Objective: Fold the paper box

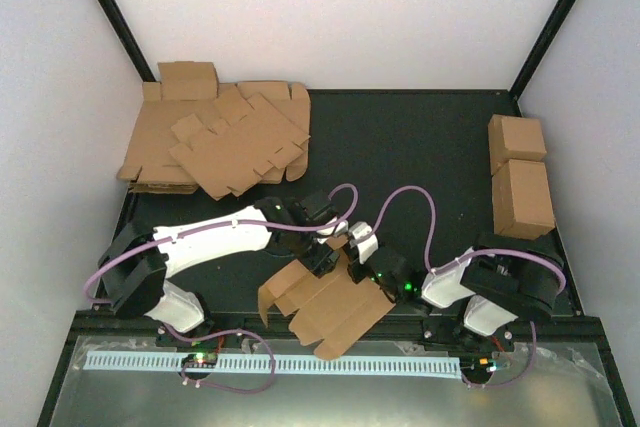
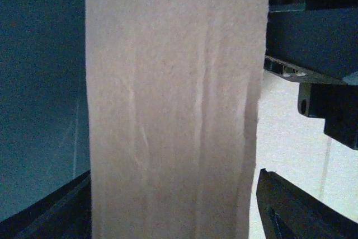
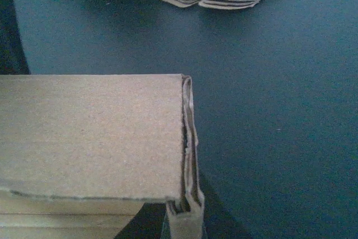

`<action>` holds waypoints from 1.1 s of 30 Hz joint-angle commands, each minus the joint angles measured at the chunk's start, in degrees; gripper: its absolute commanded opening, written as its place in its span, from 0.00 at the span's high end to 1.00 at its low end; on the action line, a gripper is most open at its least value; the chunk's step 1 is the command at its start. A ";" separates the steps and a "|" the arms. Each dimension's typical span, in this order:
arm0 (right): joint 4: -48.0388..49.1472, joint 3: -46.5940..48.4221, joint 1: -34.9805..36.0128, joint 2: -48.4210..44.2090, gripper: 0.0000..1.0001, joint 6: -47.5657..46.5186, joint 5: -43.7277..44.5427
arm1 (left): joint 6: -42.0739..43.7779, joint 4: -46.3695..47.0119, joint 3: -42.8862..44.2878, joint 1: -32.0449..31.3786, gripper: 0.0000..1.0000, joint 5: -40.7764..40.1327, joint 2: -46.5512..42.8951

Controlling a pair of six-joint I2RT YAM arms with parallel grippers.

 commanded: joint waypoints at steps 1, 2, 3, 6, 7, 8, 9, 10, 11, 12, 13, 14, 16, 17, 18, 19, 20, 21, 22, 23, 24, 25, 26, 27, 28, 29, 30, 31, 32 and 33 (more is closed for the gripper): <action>-0.23 0.65 0.34 -2.38 0.98 1.11 6.45 | -1.23 1.47 2.87 0.20 0.19 0.37 -3.33; -1.48 0.77 0.36 -2.93 0.98 1.38 7.44 | -1.45 1.51 3.40 0.40 0.15 -0.01 -4.42; -3.02 0.87 0.39 -3.60 0.98 1.61 8.10 | -1.81 1.18 4.10 0.66 0.11 -0.65 -5.56; -7.21 0.89 0.39 -6.86 0.98 3.48 11.11 | -2.72 -0.84 6.95 1.53 0.05 -3.78 -9.62; -8.99 1.00 0.39 -8.27 0.98 4.15 12.42 | -2.98 -1.47 7.93 1.82 0.04 -5.24 -11.06; -11.19 1.24 0.35 -9.57 0.98 4.95 13.83 | -3.21 -2.11 8.77 2.04 0.03 -6.55 -13.22; -13.20 1.42 0.31 -10.97 0.98 5.78 15.43 | -3.48 -2.37 9.33 2.19 0.02 -7.54 -15.19; -15.12 1.68 0.26 -12.27 0.98 6.66 17.03 | -3.69 -2.34 9.59 2.30 0.02 -8.37 -17.78; -17.10 2.15 0.25 -13.60 0.98 7.45 18.29 | -3.89 -1.98 9.54 2.40 0.02 -9.22 -19.58; -19.01 2.57 0.11 -14.78 0.98 8.46 19.56 | -4.34 -1.32 9.18 2.41 0.02 -10.09 -21.57; -21.08 3.08 -0.10 -15.67 0.98 9.47 20.50 | -5.06 -0.49 8.58 2.49 0.02 -11.26 -23.45; -22.93 3.67 -0.33 -16.58 0.98 10.40 21.08 | -5.69 0.13 8.06 2.57 0.02 -12.32 -25.42; -25.92 4.68 -0.55 -18.05 0.98 12.01 22.62 | -6.66 0.60 7.30 2.75 0.02 -14.69 -28.97; -26.92 5.05 -0.69 -18.78 0.98 12.67 23.38 | -7.22 0.50 7.02 2.87 0.01 -15.78 -30.57; -27.60 5.36 -0.93 -19.40 0.98 12.92 23.64 | -7.46 0.41 6.66 2.98 0.01 -16.51 -31.93; -28.56 5.93 -1.43 -19.91 0.98 13.43 23.71 | -7.78 -0.01 6.59 3.28 0.01 -16.99 -33.12; -30.86 6.80 -2.13 -20.48 0.98 14.63 24.22 | -8.34 -1.00 6.63 3.56 0.01 -17.81 -33.98; -33.90 7.98 -2.88 -20.84 0.98 16.95 24.85 | -8.81 -1.59 6.65 3.82 0.01 -18.04 -34.79; -36.93 9.06 -3.85 -21.21 0.98 19.70 25.92 | -9.20 -2.49 6.55 4.13 0.01 -18.21 -35.50; -40.38 10.30 -4.74 -21.46 0.98 22.24 27.14 | -9.79 -3.13 6.46 4.43 0.01 -18.58 -36.09; -43.13 11.39 -5.50 -22.05 0.98 24.40 27.65 | -10.59 -3.65 6.22 4.70 0.01 -19.09 -36.84; -45.18 12.17 -6.35 -22.74 0.98 25.54 27.22 | -11.27 -3.84 5.81 4.96 0.01 -19.42 -37.60; -46.16 12.58 -7.16 -23.45 0.98 25.86 26.04 | -11.84 -3.81 5.20 5.29 0.01 -19.74 -38.54; -46.49 12.68 -8.07 -24.46 0.98 25.75 24.46 | -12.65 -3.68 4.35 5.55 0.01 -20.12 -39.44; -46.51 12.55 -8.84 -25.48 0.98 25.80 22.63 | -13.54 -3.43 3.52 5.84 0.01 -20.44 -40.35; -46.44 12.42 -9.64 -26.49 0.98 26.00 20.95 | -14.34 -3.15 2.37 6.12 0.01 -20.75 -41.33; -46.75 12.33 -10.52 -27.55 0.98 26.17 19.44 | -15.01 -2.75 0.68 6.33 0.01 -21.16 -42.20; -47.15 12.36 -10.90 -28.44 0.98 26.12 18.56 | -15.51 -2.25 -0.59 6.50 0.01 -21.45 -43.15; -47.66 12.50 -11.13 -29.29 0.98 25.86 17.82 | -16.01 -1.97 -1.71 6.68 0.01 -21.57 -44.02; -48.62 12.83 -11.31 -30.04 0.98 25.57 17.31 | -16.31 -1.80 -2.72 6.89 0.01 -21.69 -44.73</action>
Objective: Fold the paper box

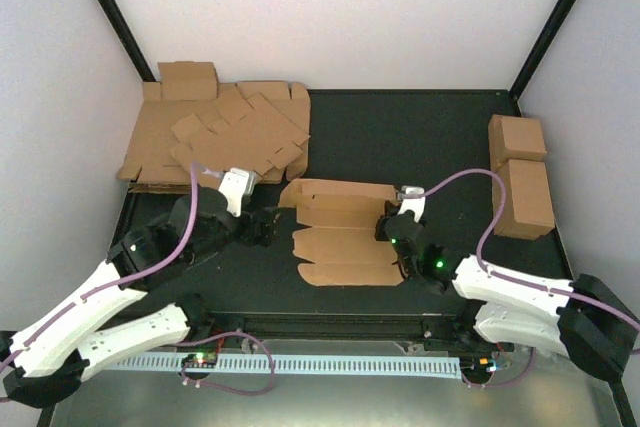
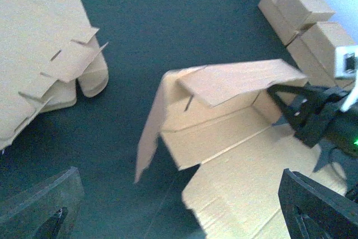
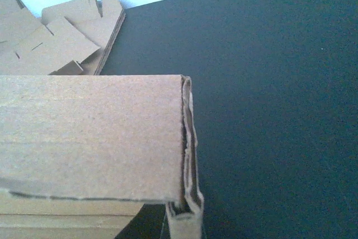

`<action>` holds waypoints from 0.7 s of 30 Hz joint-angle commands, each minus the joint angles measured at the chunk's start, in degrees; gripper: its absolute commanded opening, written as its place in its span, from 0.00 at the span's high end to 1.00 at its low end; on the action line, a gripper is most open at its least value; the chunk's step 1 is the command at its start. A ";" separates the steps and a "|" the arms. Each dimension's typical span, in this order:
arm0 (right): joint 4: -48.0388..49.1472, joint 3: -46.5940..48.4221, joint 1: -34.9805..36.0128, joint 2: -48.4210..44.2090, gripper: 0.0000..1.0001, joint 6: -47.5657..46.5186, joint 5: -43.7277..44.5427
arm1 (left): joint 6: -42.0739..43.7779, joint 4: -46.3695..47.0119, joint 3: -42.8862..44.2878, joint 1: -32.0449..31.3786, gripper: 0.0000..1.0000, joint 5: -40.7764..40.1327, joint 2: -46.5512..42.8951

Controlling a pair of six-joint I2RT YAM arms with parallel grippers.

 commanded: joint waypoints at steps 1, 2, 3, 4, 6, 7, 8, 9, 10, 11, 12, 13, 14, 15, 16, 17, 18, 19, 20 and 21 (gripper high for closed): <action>-5.19 1.78 -1.44 -3.65 0.98 2.17 -3.34 | -3.95 0.13 -4.20 1.19 0.01 -2.44 -3.23; -6.44 2.29 -2.08 -4.09 0.98 2.13 -4.29 | -4.21 0.27 -5.13 1.46 0.01 -2.30 -3.63; -8.96 3.00 -2.83 -4.39 0.98 2.77 -5.04 | -4.61 0.40 -5.83 1.72 0.01 -2.15 -3.97; -10.92 3.52 -3.76 -4.76 0.98 4.21 -5.63 | -5.32 0.51 -6.54 1.98 0.01 -1.87 -4.31; -14.50 4.36 -5.60 -5.42 0.98 7.55 -6.36 | -7.03 1.88 -8.34 2.24 0.01 -0.62 -5.04; -16.00 4.65 -6.07 -5.91 0.98 9.38 -5.82 | -8.92 3.00 -9.55 2.32 0.01 -0.07 -5.59; -17.45 4.97 -6.14 -6.51 0.98 11.05 -4.77 | -10.40 4.51 -10.94 2.33 0.01 0.62 -6.15; -18.37 5.00 -6.15 -7.16 0.98 13.03 -3.75 | -12.10 7.17 -12.45 2.40 0.01 1.92 -7.01; -18.47 4.82 -6.18 -7.95 0.98 14.25 -3.46 | -13.66 9.71 -14.35 2.37 0.01 3.41 -7.87; -17.50 4.37 -6.15 -9.12 0.98 14.59 -3.91 | -15.42 12.67 -16.14 2.42 0.01 4.96 -8.59; -16.10 3.78 -6.17 -10.08 0.98 14.14 -4.79 | -17.20 15.81 -18.36 2.35 0.01 6.63 -9.30; -14.22 3.25 -6.16 -10.86 0.98 13.49 -5.80 | -18.79 19.72 -20.70 2.36 0.01 8.55 -9.88; -12.88 2.77 -6.16 -11.43 0.98 12.61 -6.46 | -20.59 23.70 -23.05 2.38 0.01 10.31 -10.34; -12.02 2.65 -6.20 -11.72 0.98 12.42 -6.74 | -22.65 27.23 -25.49 2.42 0.01 11.69 -10.58; -12.09 2.89 -6.19 -11.76 0.98 12.53 -6.63 | -24.39 30.90 -27.39 2.40 0.01 12.96 -10.71; -12.48 3.32 -6.20 -11.57 0.98 12.55 -6.43 | -25.80 34.04 -29.19 2.36 0.01 14.14 -10.68; -13.23 3.94 -6.25 -11.21 0.98 12.33 -6.30 | -26.40 36.86 -30.49 2.42 0.01 15.26 -10.55; -13.99 4.57 -6.20 -10.80 0.98 12.20 -6.15 | -26.71 38.57 -31.22 2.35 0.01 15.68 -10.29; -14.86 5.17 -6.19 -10.32 0.98 12.28 -6.02 | -26.96 39.00 -31.33 2.40 0.01 15.55 -9.89; -15.39 5.67 -6.21 -9.94 0.98 12.09 -6.05 | -26.91 38.93 -31.02 2.42 0.01 15.31 -9.51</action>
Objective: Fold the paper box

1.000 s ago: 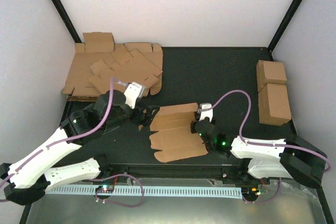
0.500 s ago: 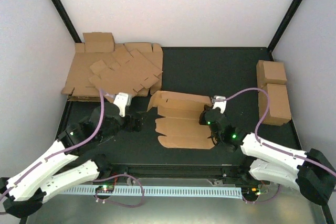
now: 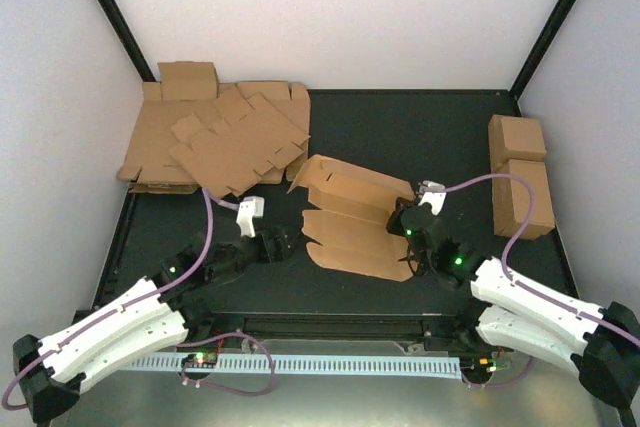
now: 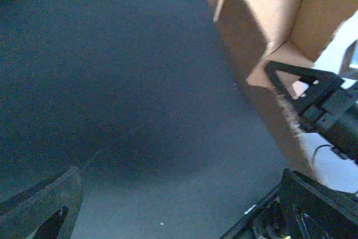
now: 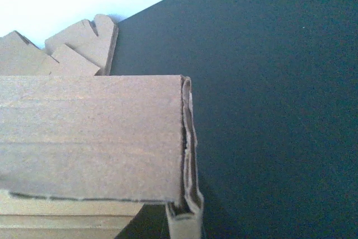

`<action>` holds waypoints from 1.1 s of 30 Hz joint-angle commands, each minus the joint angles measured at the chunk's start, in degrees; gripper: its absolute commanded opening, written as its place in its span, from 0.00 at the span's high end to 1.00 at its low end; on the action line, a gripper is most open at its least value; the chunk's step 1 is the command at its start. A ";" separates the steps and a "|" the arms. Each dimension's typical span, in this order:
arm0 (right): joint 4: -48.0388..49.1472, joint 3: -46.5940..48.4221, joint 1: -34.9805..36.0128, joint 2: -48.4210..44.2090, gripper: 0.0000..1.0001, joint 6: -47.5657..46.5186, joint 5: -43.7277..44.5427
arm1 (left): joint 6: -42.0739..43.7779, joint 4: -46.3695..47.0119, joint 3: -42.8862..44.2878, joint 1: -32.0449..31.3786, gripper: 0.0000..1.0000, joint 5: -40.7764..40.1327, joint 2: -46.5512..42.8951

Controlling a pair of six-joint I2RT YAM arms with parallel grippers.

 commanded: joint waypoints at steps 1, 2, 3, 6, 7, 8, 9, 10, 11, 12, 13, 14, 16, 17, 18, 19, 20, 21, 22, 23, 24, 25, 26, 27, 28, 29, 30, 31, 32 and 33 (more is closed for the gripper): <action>-1.39 2.48 -0.15 1.29 0.98 0.55 0.23 | -4.66 11.47 0.85 0.35 0.01 3.70 0.59; -1.51 2.56 -0.18 1.43 0.98 0.52 0.29 | -4.48 11.43 1.37 0.36 0.01 3.69 0.49; -1.44 2.44 -0.12 1.54 0.98 0.50 0.53 | -4.31 11.69 1.70 0.37 0.01 3.76 0.13; 1.10 1.40 -0.12 1.47 0.98 -1.14 0.87 | -5.26 12.09 1.75 0.32 0.01 2.59 -1.58; 2.50 0.82 -0.11 1.40 0.98 -2.04 0.98 | -6.39 12.34 1.14 0.37 0.01 1.87 -1.98; 3.88 0.32 -0.16 1.31 0.98 -2.92 1.08 | -7.68 12.82 0.46 0.36 0.01 1.81 -2.22; 5.26 -0.19 -0.12 1.29 0.98 -3.90 1.23 | -9.15 13.45 -0.22 0.37 0.01 2.02 -2.28; 6.80 -0.77 -0.10 1.36 0.98 -4.79 1.69 | -10.90 13.61 -0.75 0.31 0.01 2.43 -2.18; 8.10 -1.16 -0.11 1.64 0.98 -5.82 2.19 | -12.64 13.71 -1.09 0.34 0.02 2.99 -2.12; 9.02 -1.29 -0.07 2.18 0.98 -6.74 2.71 | -13.52 14.45 -1.52 0.32 0.02 3.74 -1.89; 9.96 -1.27 -0.08 2.58 0.98 -8.24 3.00 | -14.17 15.76 -2.02 0.35 0.02 4.74 -1.47; 11.22 -1.36 -0.07 3.09 0.98 -9.83 2.94 | -15.29 16.39 -2.23 0.33 0.01 5.50 -0.74; 13.35 -1.39 -0.08 4.12 0.98 -11.66 2.99 | -16.22 17.65 -2.12 0.35 0.02 7.74 1.32; 14.30 -1.45 -0.08 4.66 0.98 -12.44 3.07 | -16.35 18.30 -1.92 0.35 0.02 9.05 2.41; 15.29 -1.47 -0.07 5.22 0.98 -13.12 3.03 | -16.78 18.63 -1.63 0.25 0.04 10.12 3.77; 15.73 -1.31 -0.07 5.99 0.98 -13.45 3.19 | -17.11 19.04 -1.28 0.28 0.07 10.97 5.14; 15.86 -1.04 -0.07 6.63 0.98 -13.62 3.48 | -17.24 19.44 -1.03 0.28 0.11 11.80 6.89; 15.91 -0.77 -0.14 7.24 0.98 -13.86 3.66 | -17.33 19.14 -0.52 0.28 0.14 12.31 8.06; 15.96 -0.54 -0.12 7.79 0.98 -13.94 3.98 | -17.54 18.34 -0.01 0.28 0.18 12.52 9.01; 16.13 -0.50 -0.11 8.07 0.98 -13.91 4.20 | -17.77 17.25 0.26 0.28 0.21 12.49 9.64; 16.86 -0.62 -0.15 8.30 0.98 -14.01 4.29 | -18.19 16.51 0.19 0.28 0.24 12.16 10.07; 17.37 -0.80 -0.12 8.49 0.98 -14.03 4.27 | -18.78 15.90 -0.11 0.28 0.27 11.62 10.24; 17.77 -0.97 -0.10 8.57 0.98 -14.04 4.22 | -19.33 15.09 -0.51 0.24 0.29 10.96 10.15; 18.27 -1.17 -0.09 8.73 0.98 -14.04 4.14 | -19.89 14.68 -1.17 0.28 0.33 10.41 9.92; 18.65 -1.35 -0.11 8.88 0.98 -14.11 3.91 | -20.30 15.33 -1.98 0.27 0.39 10.03 9.54; 18.93 -1.45 -0.07 9.04 0.98 -14.19 3.71 | -20.67 16.34 -2.91 0.28 0.47 9.87 9.09; 19.01 -1.54 -0.11 9.22 0.98 -14.13 3.61 | -21.10 17.09 -3.69 0.24 0.54 9.72 8.72; 19.28 -1.67 -0.14 9.38 0.98 -14.14 3.52 | -21.42 17.57 -4.21 0.28 0.59 9.52 8.47; 19.70 -1.85 -0.10 9.56 0.98 -14.19 3.41 | -21.59 17.83 -4.60 0.28 0.64 9.40 8.37; 20.18 -2.02 -0.08 9.82 0.98 -14.33 3.14 | -21.76 17.96 -4.81 0.28 0.69 9.32 8.42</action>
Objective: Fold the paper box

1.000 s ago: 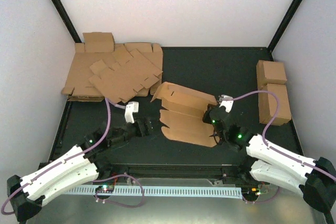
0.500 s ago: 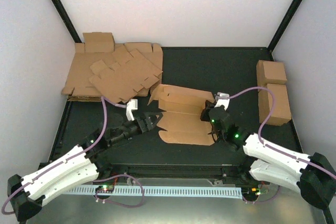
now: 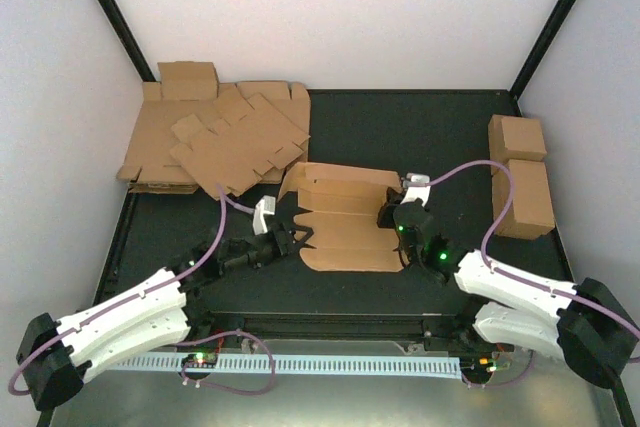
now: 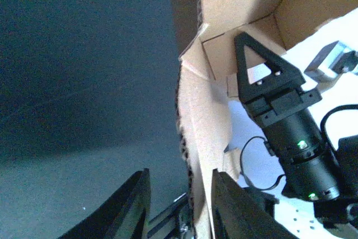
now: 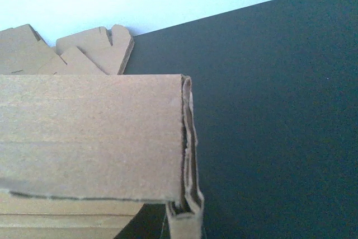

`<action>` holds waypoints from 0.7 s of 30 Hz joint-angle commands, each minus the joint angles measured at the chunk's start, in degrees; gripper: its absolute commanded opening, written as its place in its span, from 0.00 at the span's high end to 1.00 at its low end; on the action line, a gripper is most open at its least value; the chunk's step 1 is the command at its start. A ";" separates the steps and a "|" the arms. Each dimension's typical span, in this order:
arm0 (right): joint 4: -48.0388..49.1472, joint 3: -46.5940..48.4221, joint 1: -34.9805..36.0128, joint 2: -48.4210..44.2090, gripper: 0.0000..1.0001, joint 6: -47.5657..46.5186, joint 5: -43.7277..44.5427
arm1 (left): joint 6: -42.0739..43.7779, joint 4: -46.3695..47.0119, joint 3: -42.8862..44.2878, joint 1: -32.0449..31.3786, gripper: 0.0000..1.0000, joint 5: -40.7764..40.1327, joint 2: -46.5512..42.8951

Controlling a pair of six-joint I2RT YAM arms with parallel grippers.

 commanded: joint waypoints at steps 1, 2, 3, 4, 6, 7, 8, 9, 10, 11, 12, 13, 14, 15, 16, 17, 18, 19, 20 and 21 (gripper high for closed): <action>4.42 -1.23 -0.09 0.98 0.98 -0.84 1.47 | -2.24 1.92 -1.48 0.28 0.73 -0.61 -0.74; 4.77 -1.30 -0.10 1.44 0.98 -0.95 1.33 | -2.37 2.08 -1.64 0.28 0.77 -0.66 -0.62; 5.08 -1.26 -0.09 2.02 0.98 -1.04 1.22 | -2.51 2.23 -1.77 0.28 0.82 -0.62 -0.40; 5.30 -1.16 -0.11 2.75 0.98 -1.06 1.17 | -2.71 2.25 -1.94 0.28 0.87 -0.66 -0.28; 5.58 -0.81 -0.14 4.31 0.98 -0.82 0.53 | -3.31 2.02 -2.42 0.28 0.98 -0.91 -0.29; 5.62 -0.71 -0.17 5.10 0.98 -0.35 0.02 | -3.83 1.71 -2.72 0.24 0.98 -1.21 -0.48; 5.86 -0.76 -0.10 5.88 0.98 0.29 -0.54 | -4.49 1.29 -3.13 0.25 0.98 -1.56 -0.82; 6.37 -0.96 -0.09 6.71 0.98 1.21 -1.11 | -5.06 1.07 -3.64 0.28 0.98 -1.91 -1.31; 7.40 -1.22 -0.09 7.60 0.98 1.80 -1.96 | -5.51 0.80 -4.21 0.20 0.98 -2.36 -1.95; 8.13 -1.34 -0.15 8.46 0.98 2.60 -2.68 | -5.91 0.25 -4.59 0.15 0.98 -2.87 -2.97; 8.78 -1.41 -0.11 9.39 0.98 3.69 -3.15 | -6.10 -0.56 -4.89 0.19 0.99 -3.62 -3.87; 9.38 -1.47 -0.16 10.36 0.98 4.51 -3.63 | -6.11 -1.60 -5.08 0.19 0.98 -4.46 -4.60; 10.08 -1.52 -0.17 11.35 0.98 5.35 -3.97 | -6.26 -2.59 -5.13 0.19 0.98 -5.44 -5.37; 10.79 -1.56 -0.17 12.22 0.98 6.15 -3.99 | -6.55 -3.51 -5.26 0.19 0.98 -5.99 -6.00; 11.66 -1.63 -0.12 13.33 0.97 6.71 -3.97 | -6.73 -3.99 -5.46 0.19 0.99 -6.27 -6.57; 12.67 -1.70 -0.11 14.48 0.95 7.05 -3.78 | -7.09 -4.05 -5.81 0.19 0.99 -6.46 -6.98; 13.99 -1.80 -0.10 15.99 0.92 7.00 -3.82 | -7.66 -3.84 -6.50 0.19 0.98 -6.49 -7.23; 15.59 -2.02 -0.09 17.00 0.90 6.64 -4.10 | -8.34 -3.11 -7.19 0.11 0.98 -6.44 -7.46; 17.79 -2.27 -0.09 17.98 0.88 6.52 -4.31 | -9.00 -2.31 -8.04 0.11 0.98 -6.40 -7.72; 18.85 -2.43 -0.10 18.87 0.85 6.54 -4.20 | -9.55 -1.29 -8.83 0.03 0.98 -6.26 -7.99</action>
